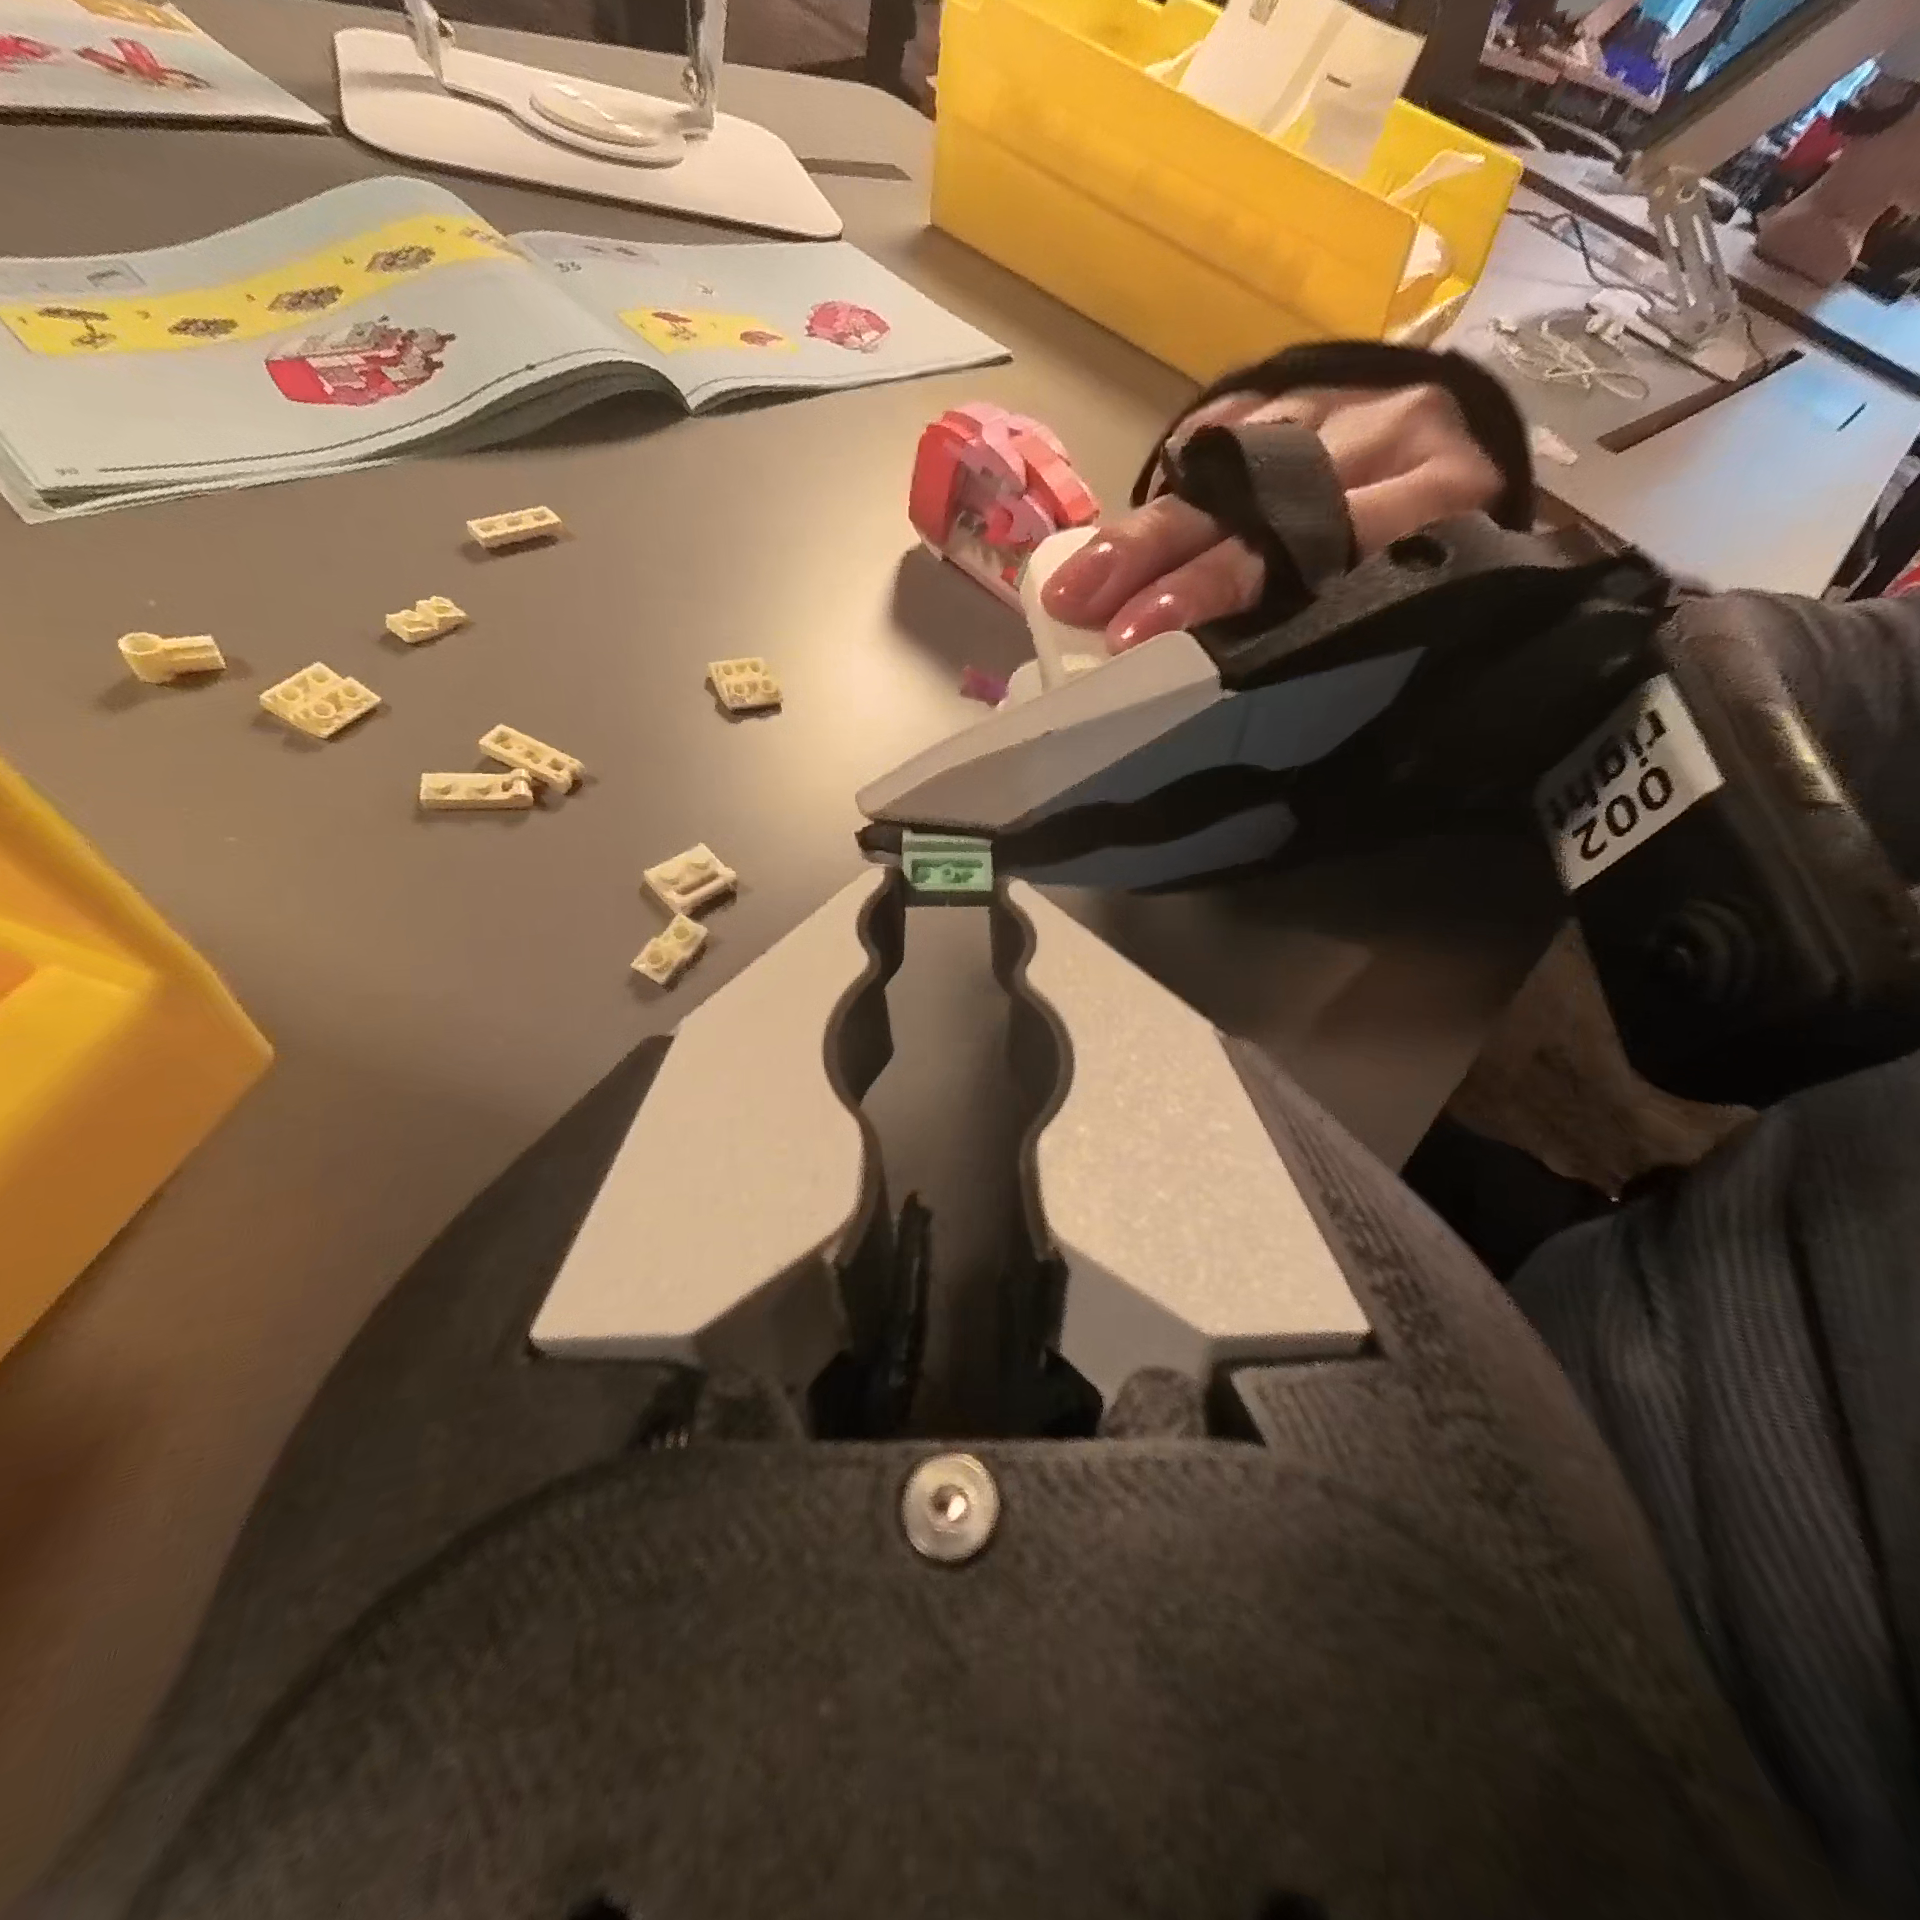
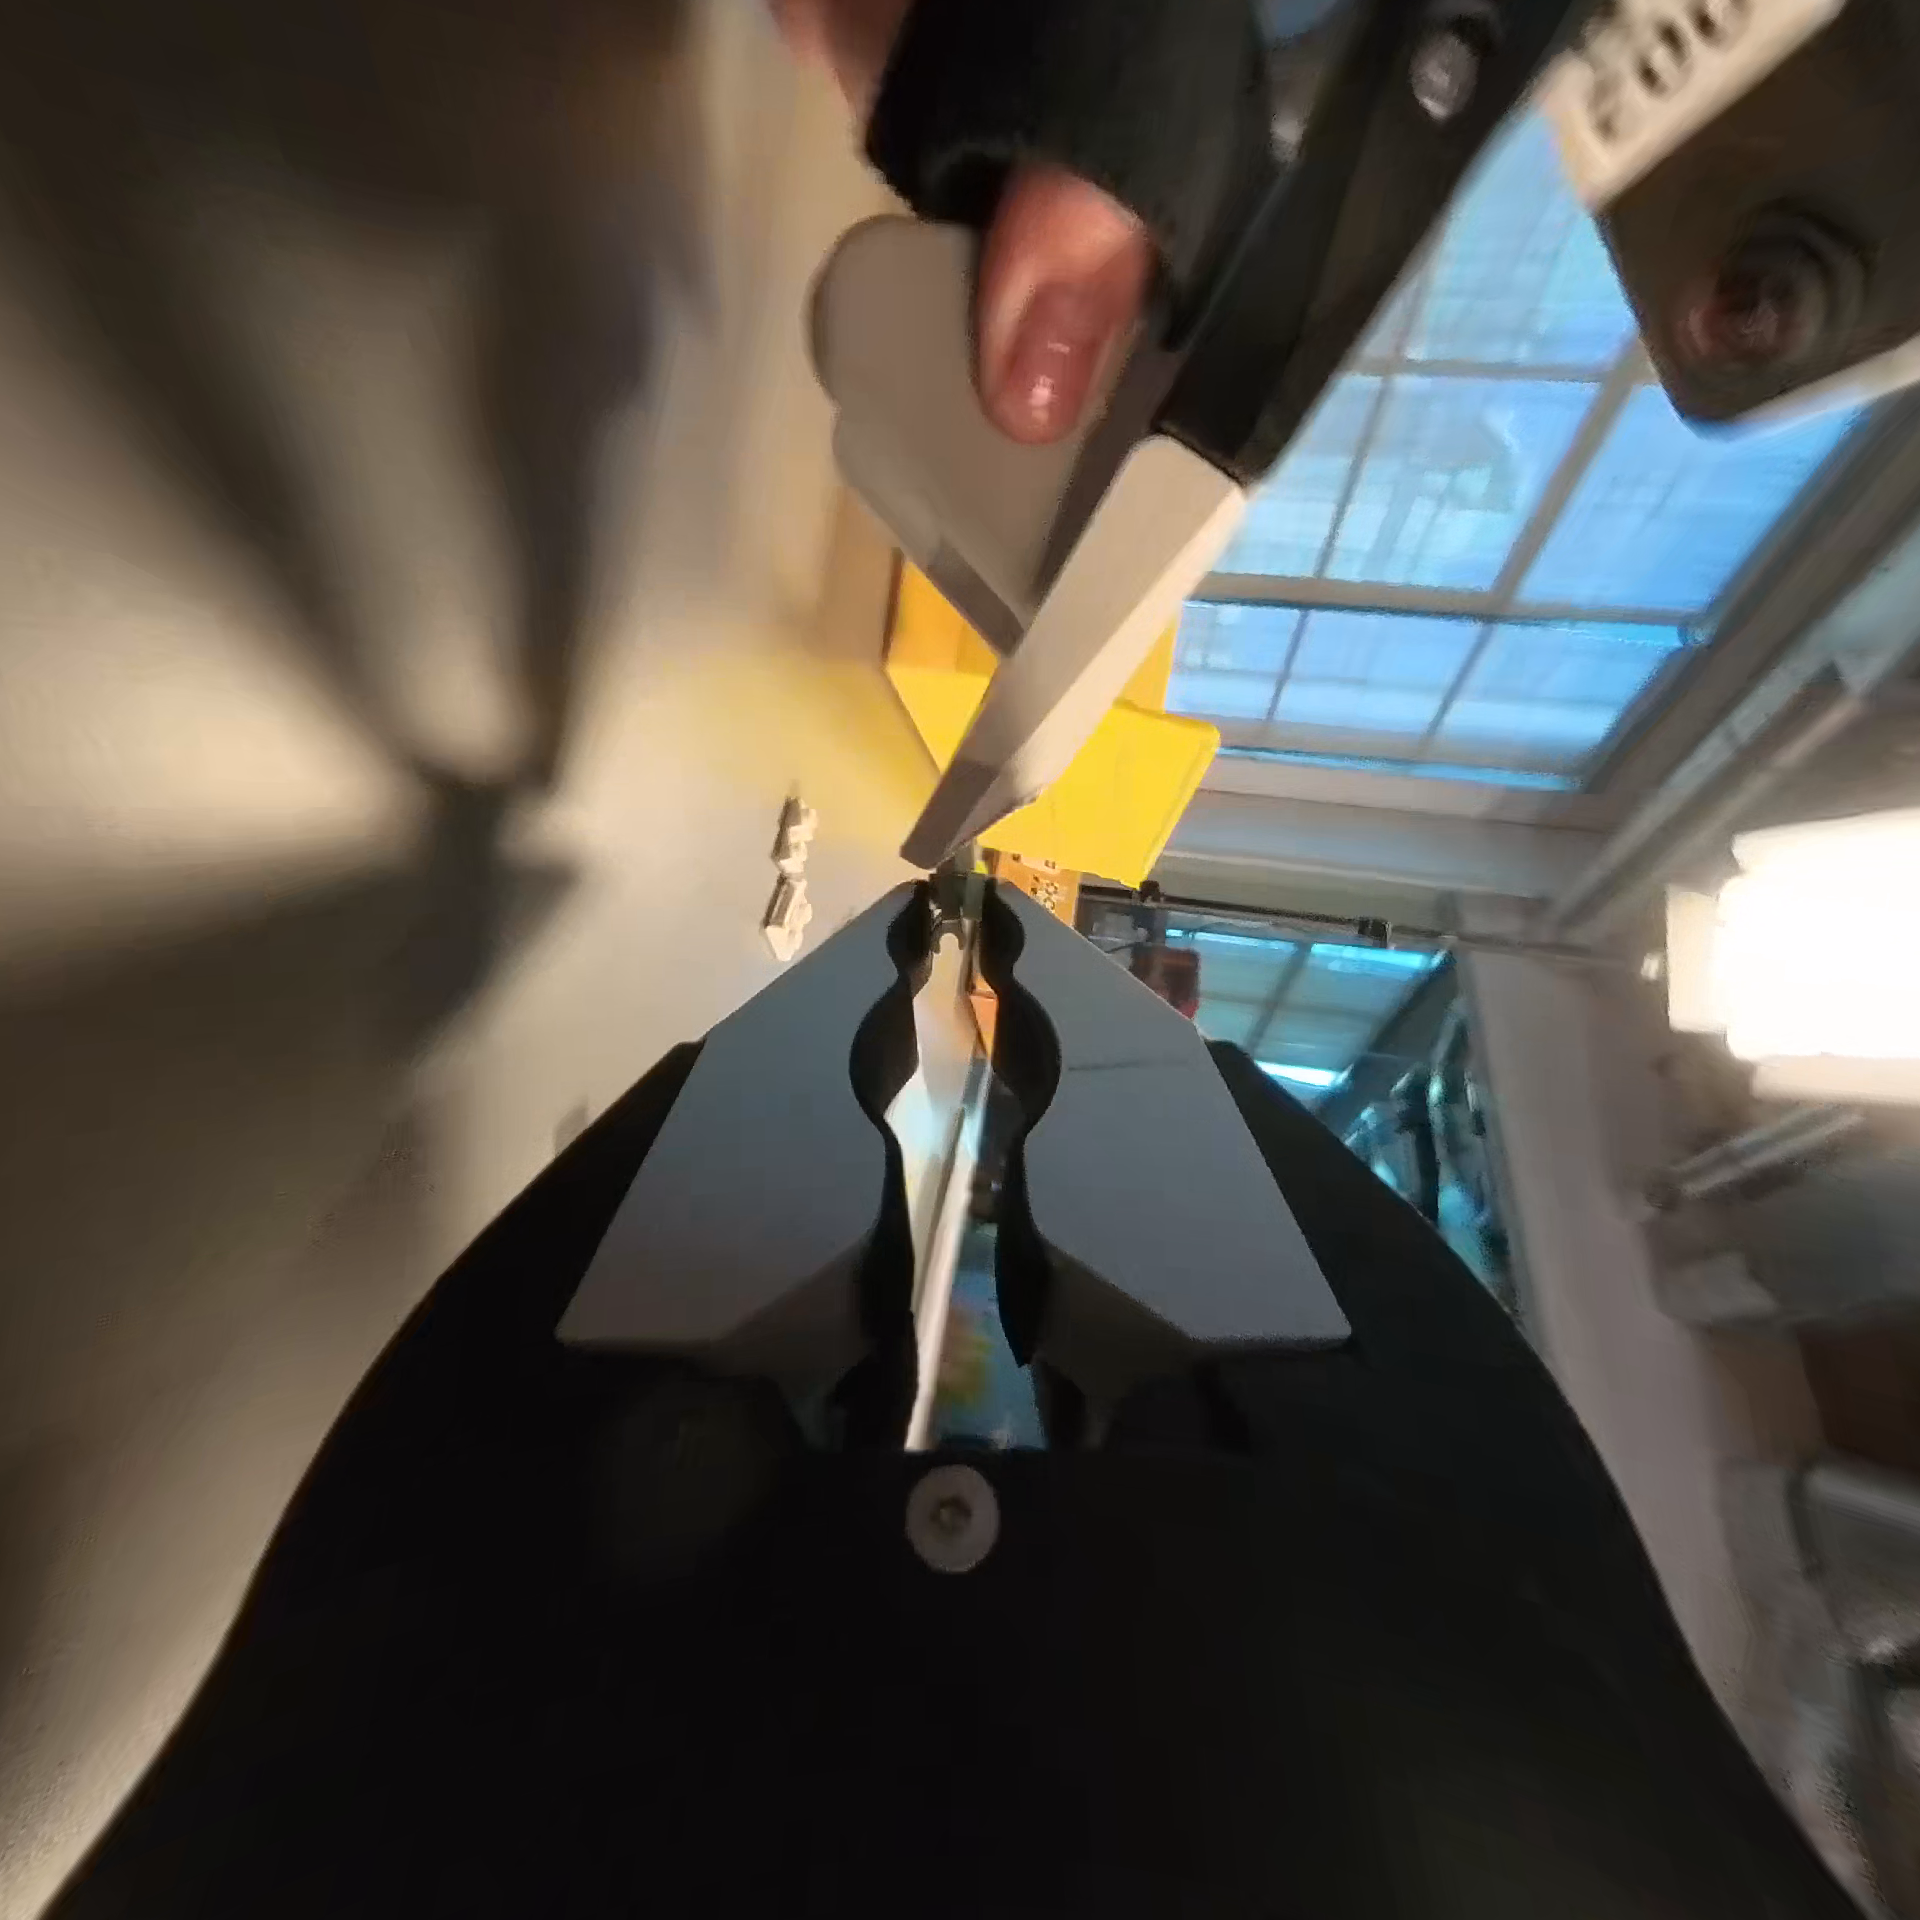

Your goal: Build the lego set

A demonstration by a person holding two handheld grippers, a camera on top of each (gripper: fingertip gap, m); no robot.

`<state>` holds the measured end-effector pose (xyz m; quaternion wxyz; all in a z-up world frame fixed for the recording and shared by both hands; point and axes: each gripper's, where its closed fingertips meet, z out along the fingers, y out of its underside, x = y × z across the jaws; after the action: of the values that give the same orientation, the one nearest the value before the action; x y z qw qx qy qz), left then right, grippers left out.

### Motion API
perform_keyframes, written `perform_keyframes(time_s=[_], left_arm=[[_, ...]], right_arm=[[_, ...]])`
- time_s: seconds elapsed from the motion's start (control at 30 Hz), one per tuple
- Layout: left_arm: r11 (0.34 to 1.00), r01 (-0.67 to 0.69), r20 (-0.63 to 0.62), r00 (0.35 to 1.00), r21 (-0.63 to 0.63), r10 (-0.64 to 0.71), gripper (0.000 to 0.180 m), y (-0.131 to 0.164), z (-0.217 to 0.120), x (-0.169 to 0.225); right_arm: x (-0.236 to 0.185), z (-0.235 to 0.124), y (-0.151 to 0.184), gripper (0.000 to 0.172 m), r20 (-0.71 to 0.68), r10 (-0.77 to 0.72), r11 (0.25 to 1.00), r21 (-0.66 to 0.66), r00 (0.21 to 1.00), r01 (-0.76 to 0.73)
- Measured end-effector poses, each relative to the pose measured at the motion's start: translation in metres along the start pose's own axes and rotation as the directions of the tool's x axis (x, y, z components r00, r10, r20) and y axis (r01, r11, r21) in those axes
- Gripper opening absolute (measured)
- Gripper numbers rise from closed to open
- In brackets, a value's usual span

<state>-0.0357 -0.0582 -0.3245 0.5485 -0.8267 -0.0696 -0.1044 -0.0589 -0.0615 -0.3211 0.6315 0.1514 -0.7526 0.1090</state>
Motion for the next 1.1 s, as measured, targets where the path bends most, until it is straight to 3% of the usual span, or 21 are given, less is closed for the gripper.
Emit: perform_keyframes(time_s=[0.1,0.33,0.5,0.7,0.93,1.03,1.1], left_arm=[[1.0,0.025,0.003,1.0,0.012,-0.025,0.015,-0.002,0.0,-0.002],[0.997,0.057,0.031,0.998,-0.045,-0.055,0.015,0.006,0.004,-0.006],[0.996,0.066,-0.003,0.998,-0.055,-0.066,0.015,0.008,0.007,-0.001],[0.996,0.085,-0.029,0.996,-0.033,-0.086,0.015,0.005,0.005,0.001],[0.991,0.134,-0.071,0.989,0.023,-0.132,0.015,-0.002,0.001,0.001],[0.987,0.144,-0.098,0.986,0.073,-0.137,0.015,-0.01,-0.003,0.003],[0.981,0.179,-0.125,0.978,0.078,-0.169,0.015,-0.01,-0.003,0.004]], right_arm=[[0.0,0.002,0.001,0.007,0.013,0.096,0.995,-0.001,0.995,-0.096],[-0.012,0.005,0.004,0.015,0.029,-0.005,1.0,-0.022,1.0,0.006],[-0.015,0.005,-0.004,0.018,0.053,0.037,0.999,0.006,0.998,-0.037],[-0.011,0.005,-0.007,0.012,0.081,0.245,0.968,0.034,0.966,-0.249],[-0.006,0.005,-0.006,0.007,0.116,0.355,0.933,0.021,0.928,-0.36],[0.003,0.004,-0.007,0.007,0.086,0.456,0.884,0.065,0.886,-0.462],[0.011,0.004,-0.005,0.025,0.056,0.507,0.857,0.076,0.86,-0.51]])
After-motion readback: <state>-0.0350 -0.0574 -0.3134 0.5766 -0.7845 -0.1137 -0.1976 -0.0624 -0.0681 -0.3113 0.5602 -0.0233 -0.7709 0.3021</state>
